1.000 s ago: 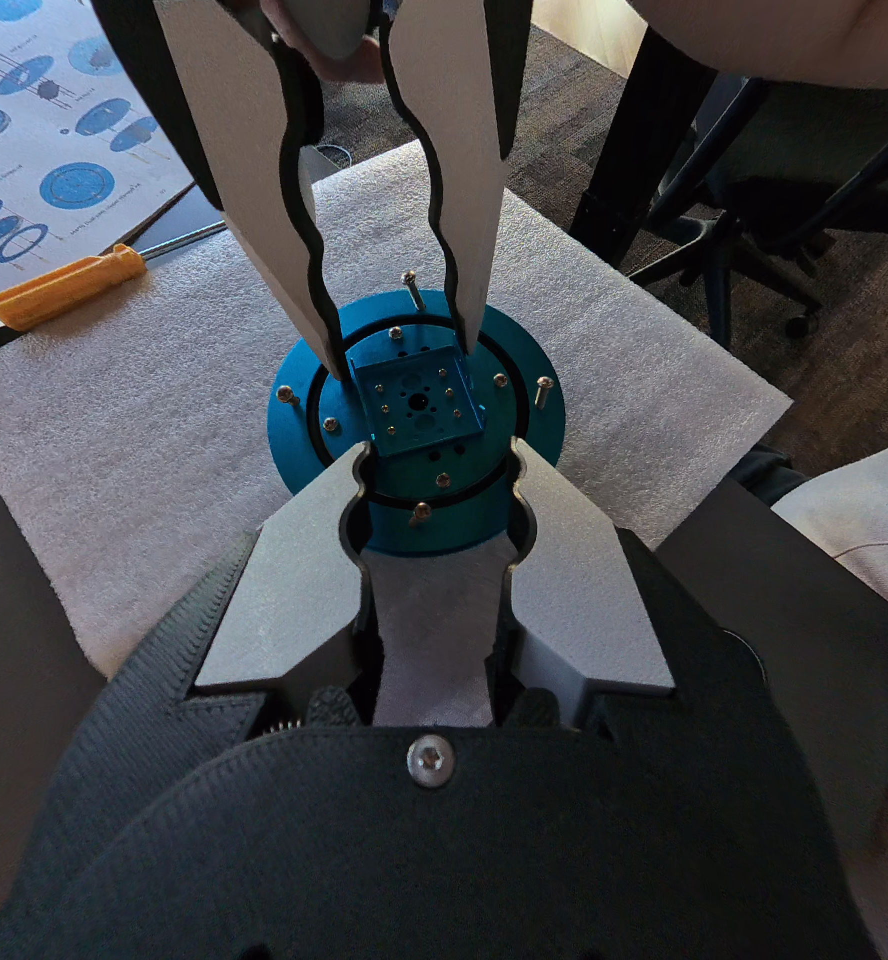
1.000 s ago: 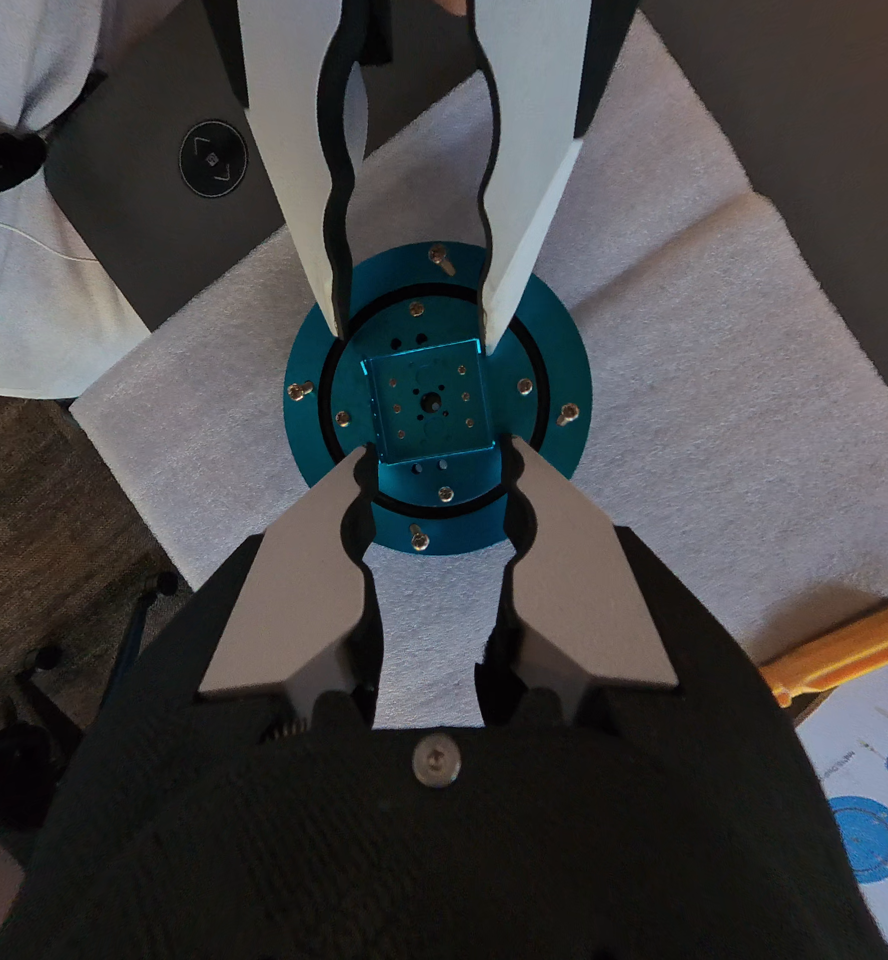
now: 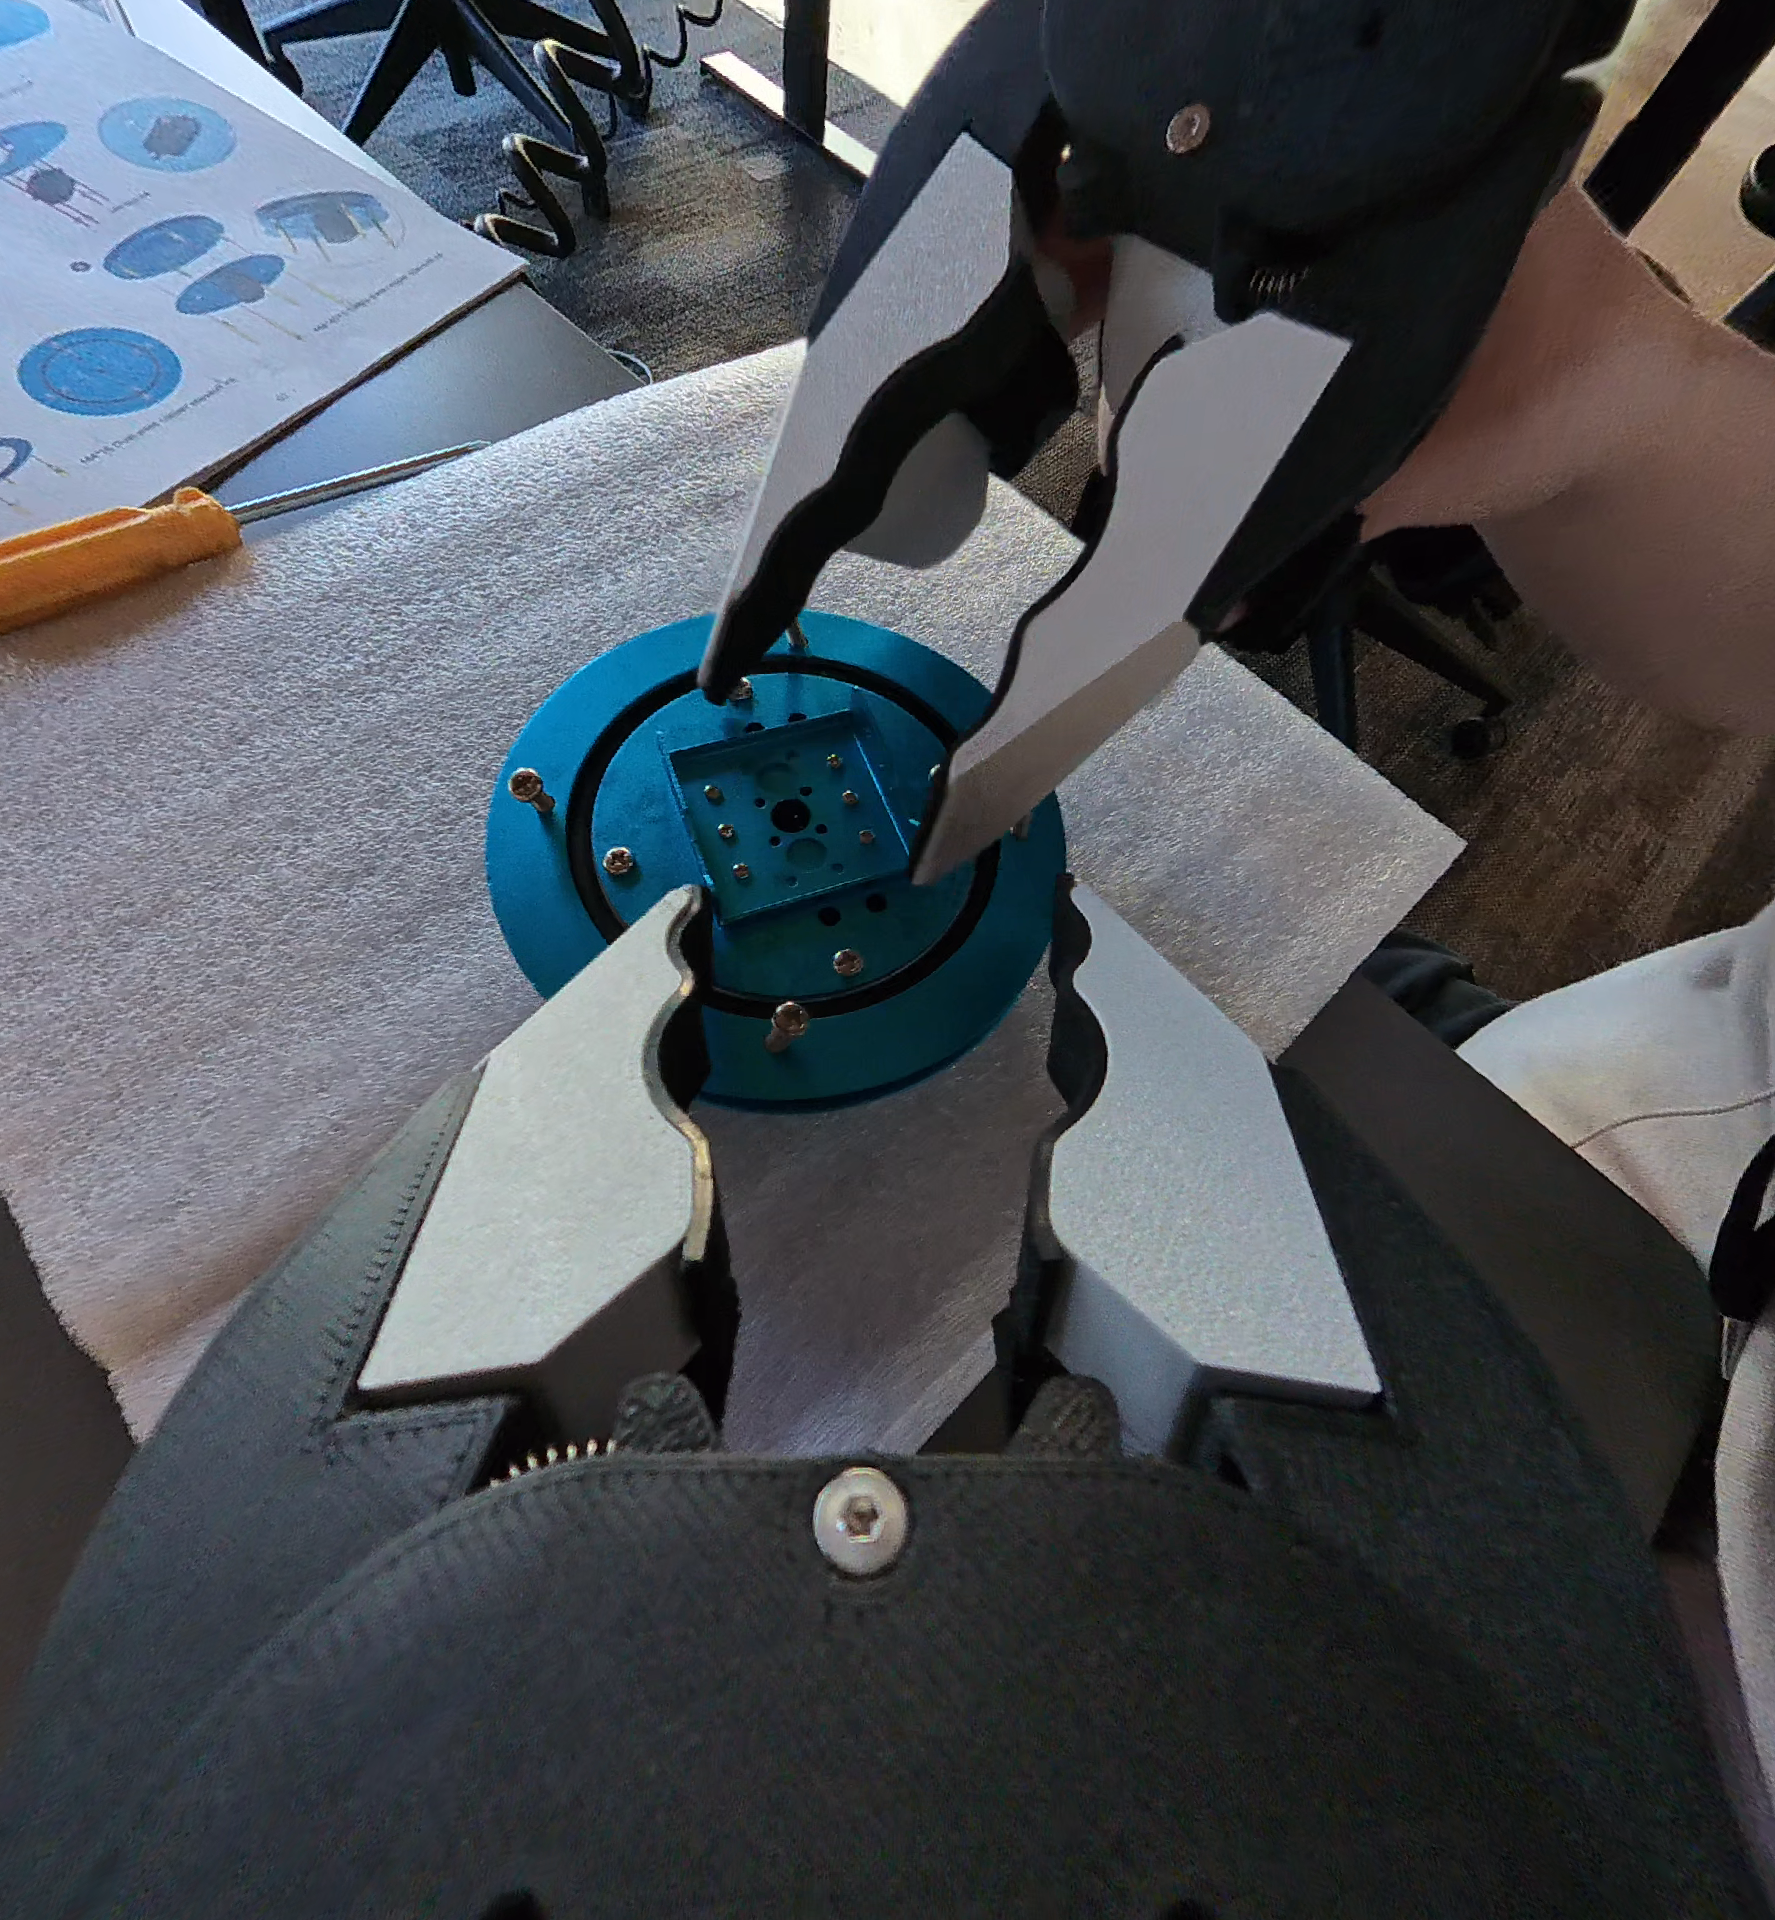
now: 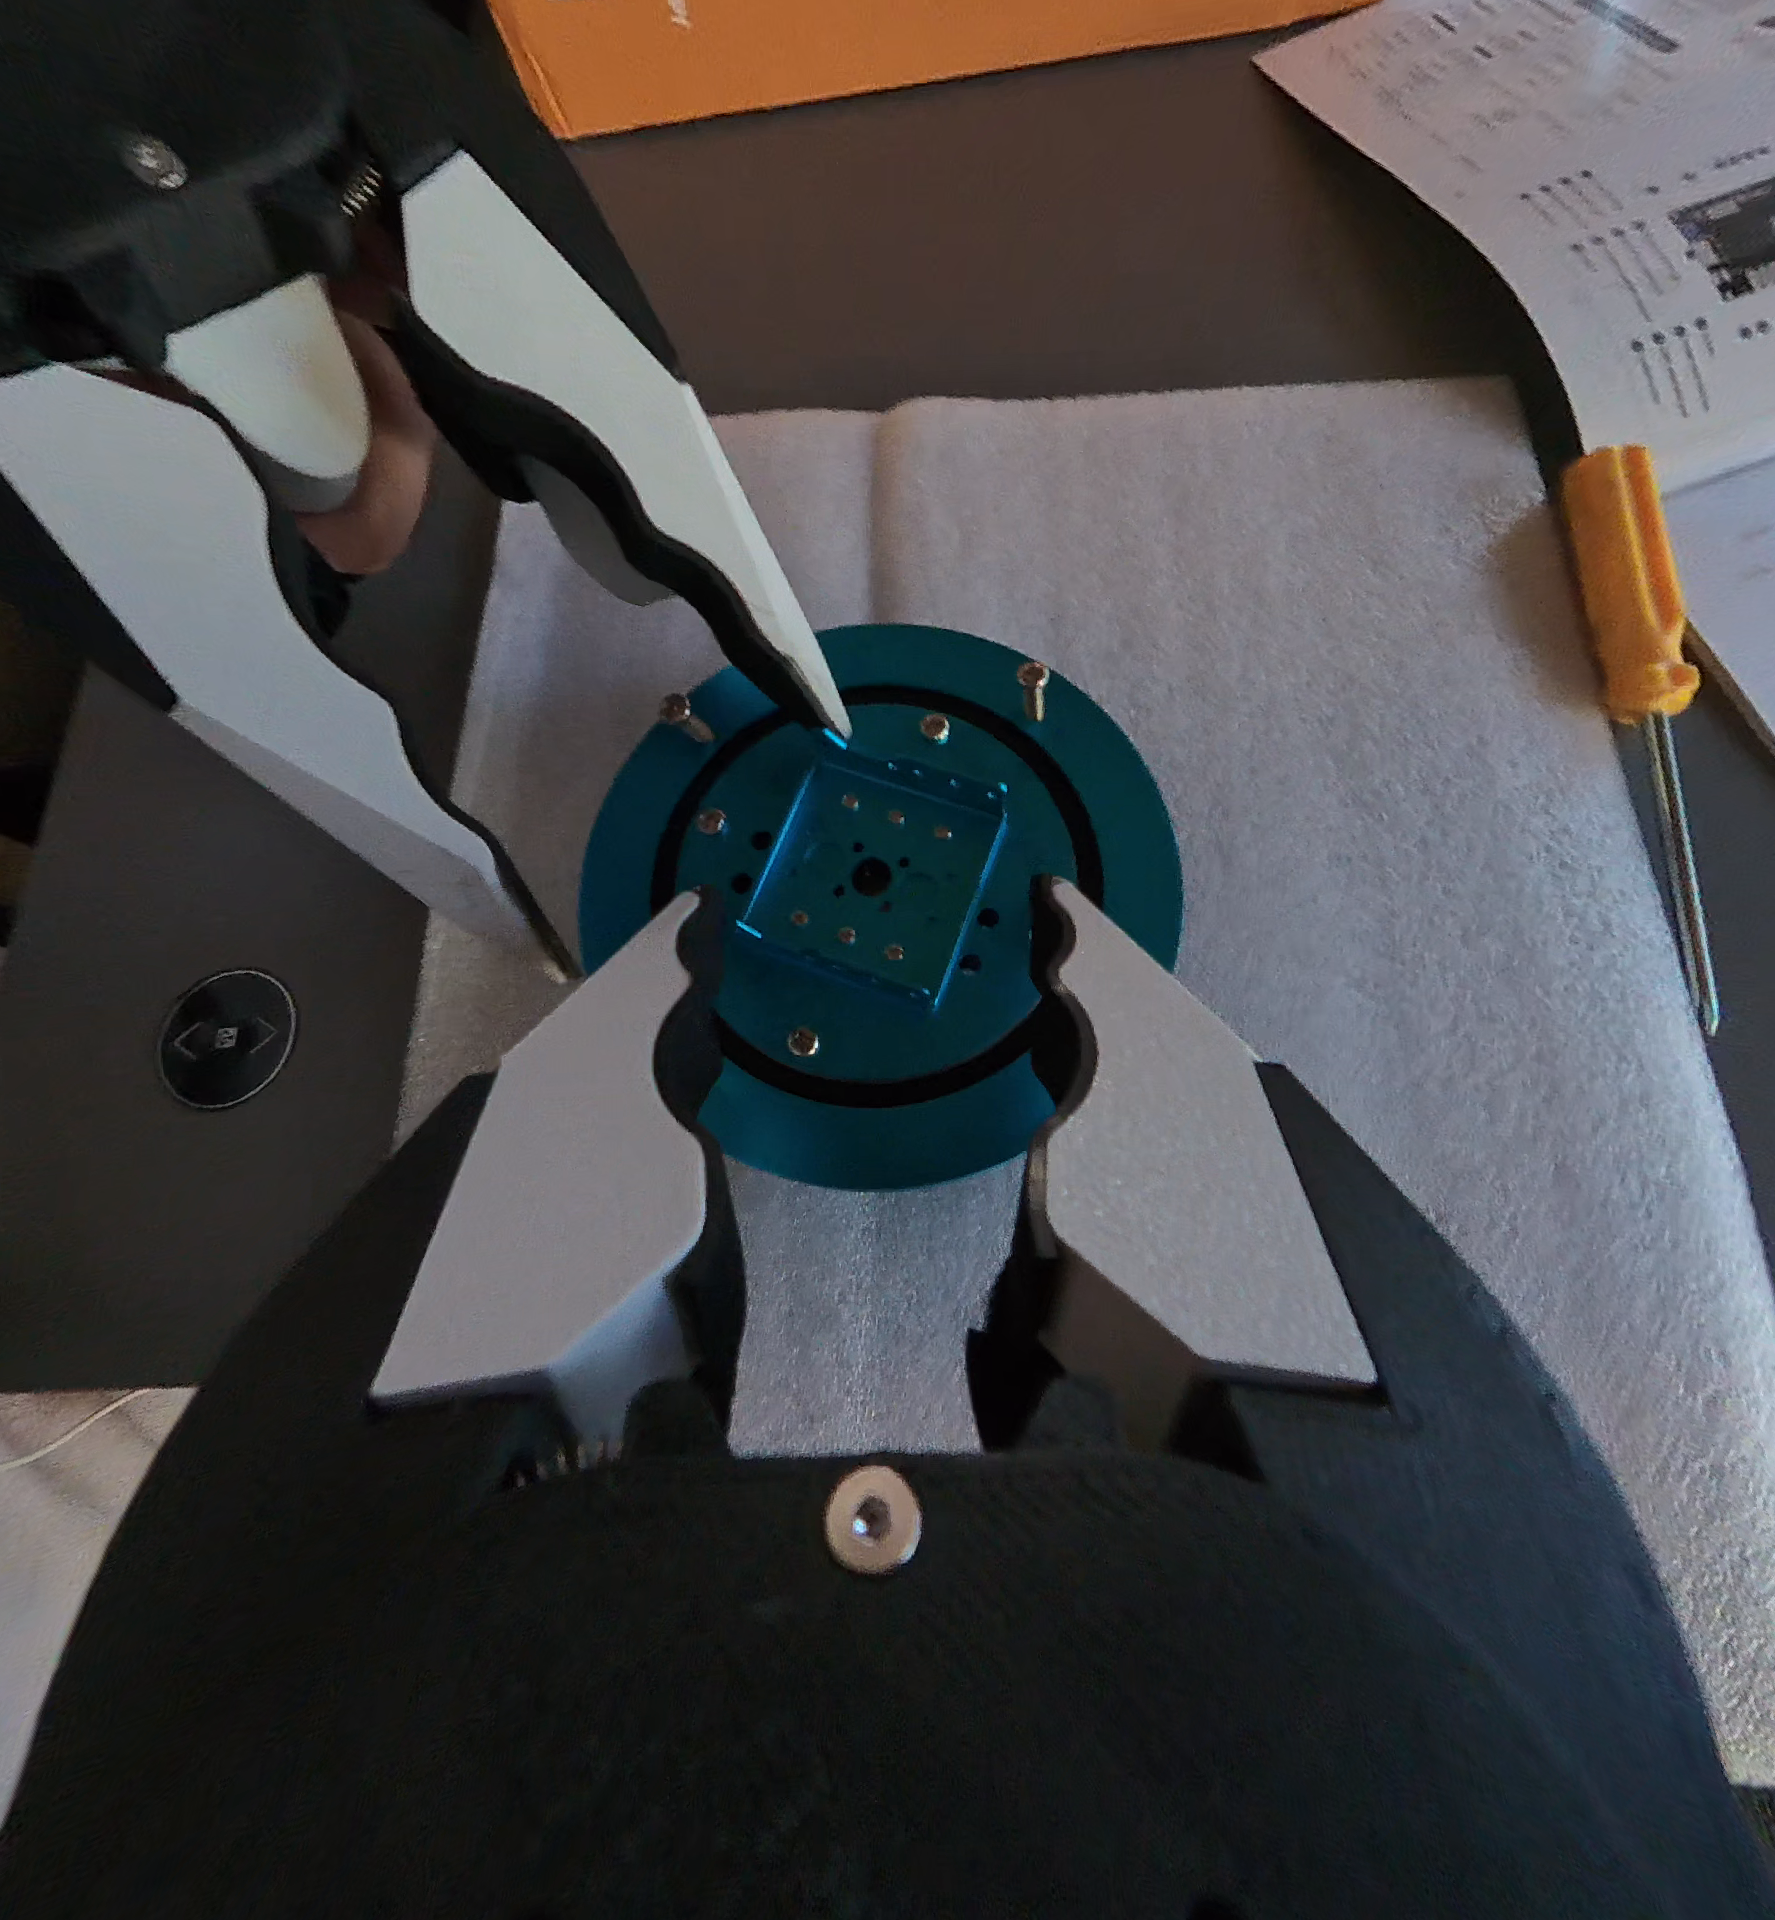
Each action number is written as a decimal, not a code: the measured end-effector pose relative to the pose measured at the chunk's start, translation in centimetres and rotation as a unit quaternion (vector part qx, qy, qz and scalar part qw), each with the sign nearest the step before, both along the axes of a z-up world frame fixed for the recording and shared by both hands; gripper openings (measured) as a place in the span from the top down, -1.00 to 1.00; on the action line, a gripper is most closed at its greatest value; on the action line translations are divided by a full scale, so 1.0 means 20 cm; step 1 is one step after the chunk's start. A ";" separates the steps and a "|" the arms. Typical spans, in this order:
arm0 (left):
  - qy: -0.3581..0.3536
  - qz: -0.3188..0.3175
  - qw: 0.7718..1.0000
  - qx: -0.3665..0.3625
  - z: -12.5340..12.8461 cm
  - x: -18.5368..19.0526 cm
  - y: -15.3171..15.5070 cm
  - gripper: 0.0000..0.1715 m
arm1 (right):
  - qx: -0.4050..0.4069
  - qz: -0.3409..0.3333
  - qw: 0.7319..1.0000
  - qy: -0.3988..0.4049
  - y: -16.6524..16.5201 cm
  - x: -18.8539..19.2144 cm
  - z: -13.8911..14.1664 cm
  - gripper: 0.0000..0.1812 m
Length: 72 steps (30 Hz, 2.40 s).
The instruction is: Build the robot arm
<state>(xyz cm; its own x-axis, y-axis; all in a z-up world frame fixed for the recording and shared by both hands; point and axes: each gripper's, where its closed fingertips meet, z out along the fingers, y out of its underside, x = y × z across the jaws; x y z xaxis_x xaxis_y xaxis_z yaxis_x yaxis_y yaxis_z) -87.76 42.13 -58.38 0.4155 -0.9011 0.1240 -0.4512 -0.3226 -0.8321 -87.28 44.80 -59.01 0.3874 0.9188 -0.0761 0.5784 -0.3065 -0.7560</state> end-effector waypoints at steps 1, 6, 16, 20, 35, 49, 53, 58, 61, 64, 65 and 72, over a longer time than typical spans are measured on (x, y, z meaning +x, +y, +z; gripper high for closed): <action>0.001 -0.001 1.000 0.002 0.00 0.00 0.00 0.25 | -0.004 -0.004 1.000 -0.002 0.00 0.00 -0.01 0.37; 0.010 -0.005 1.000 0.013 -0.01 0.00 -0.01 0.27 | -0.040 0.019 0.999 -0.005 -0.05 0.03 -0.01 0.51; 0.005 0.000 1.000 0.014 -0.01 -0.01 -0.01 0.30 | -0.089 0.088 0.992 -0.010 -0.06 0.03 0.01 0.42; 0.000 0.000 1.000 0.011 0.00 0.00 -0.02 0.28 | -0.092 0.035 0.995 0.005 -0.06 0.02 0.02 0.39; 0.018 -0.001 0.999 0.027 -0.01 0.00 -0.06 0.27 | -0.084 0.138 0.987 -0.014 -0.05 0.03 0.00 0.49; 0.000 0.002 1.000 0.027 0.02 0.00 -0.07 0.42 | -0.053 0.268 0.960 -0.067 -0.02 0.07 -0.02 0.62; -0.003 0.010 1.000 0.028 0.03 0.00 -0.05 0.43 | -0.038 0.249 0.965 -0.068 -0.02 0.07 -0.02 0.65; 0.004 0.022 0.999 0.040 0.02 -0.01 -0.03 0.37 | -0.002 0.252 0.964 -0.087 0.00 0.07 -0.02 0.47; -0.001 0.043 0.998 0.047 0.03 -0.04 -0.01 0.36 | -0.085 0.173 0.976 -0.098 0.01 0.03 0.01 0.26; -0.012 0.053 0.997 0.048 0.05 -0.05 -0.02 0.37 | -0.105 0.131 0.982 -0.086 -0.07 -0.03 0.03 0.39; -0.015 0.054 0.997 0.046 0.04 -0.05 -0.02 0.37 | -0.084 0.116 0.985 -0.100 -0.06 -0.03 0.01 0.40; -0.029 0.072 0.996 0.050 0.04 -0.06 -0.03 0.33 | -0.029 0.065 0.984 -0.164 0.00 -0.01 -0.02 0.43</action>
<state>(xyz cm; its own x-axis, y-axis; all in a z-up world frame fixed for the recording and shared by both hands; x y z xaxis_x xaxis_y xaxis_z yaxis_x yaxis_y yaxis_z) -89.00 41.60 -57.63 0.5368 -0.8412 0.0645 -0.3560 -0.2952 -0.8866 -87.42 44.73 -59.45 0.2788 0.9601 -0.0198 0.8255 -0.2502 -0.5060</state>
